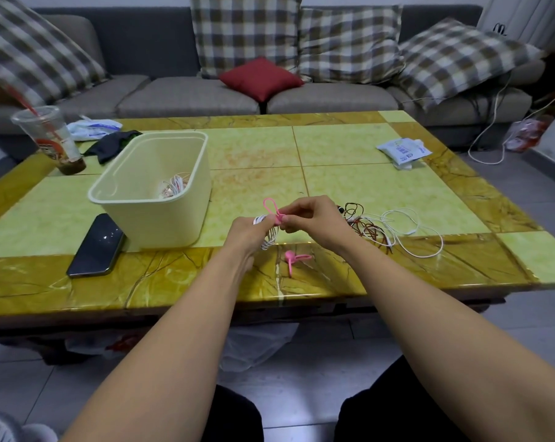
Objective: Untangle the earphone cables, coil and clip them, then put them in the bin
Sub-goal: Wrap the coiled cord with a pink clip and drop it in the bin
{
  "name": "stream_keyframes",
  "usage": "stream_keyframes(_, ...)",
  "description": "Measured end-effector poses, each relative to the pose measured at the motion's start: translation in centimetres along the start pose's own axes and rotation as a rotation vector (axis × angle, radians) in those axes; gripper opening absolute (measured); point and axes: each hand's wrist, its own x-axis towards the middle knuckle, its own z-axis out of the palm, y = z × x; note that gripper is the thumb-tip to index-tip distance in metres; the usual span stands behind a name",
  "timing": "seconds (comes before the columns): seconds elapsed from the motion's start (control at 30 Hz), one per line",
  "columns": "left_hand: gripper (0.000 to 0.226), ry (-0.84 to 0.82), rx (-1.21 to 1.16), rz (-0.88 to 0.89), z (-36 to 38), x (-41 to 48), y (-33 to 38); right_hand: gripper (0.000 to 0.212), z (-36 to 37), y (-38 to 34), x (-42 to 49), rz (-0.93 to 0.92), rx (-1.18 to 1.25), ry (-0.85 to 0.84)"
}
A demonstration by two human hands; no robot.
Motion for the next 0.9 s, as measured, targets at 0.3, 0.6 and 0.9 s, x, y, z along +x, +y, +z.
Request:
stream_keyframes(0.3, 0.041, 0.145, -0.084, 0.085, -0.7, 0.6, -0.4, 0.012, -1.3, 0.4, -0.2, 0.205, -0.118, 0.002)
stream_keyframes(0.6, 0.02, 0.117, -0.131, 0.279, -1.7, 0.2, 0.5, 0.044, -0.3, 1.0, -1.1, 0.26, -0.475, -0.352)
stream_keyframes(0.9, 0.016, 0.112, -0.131, 0.239, -2.2, 0.1, 0.6, 0.04, -0.5, 1.6, 0.1, 0.171, -0.54, 0.076)
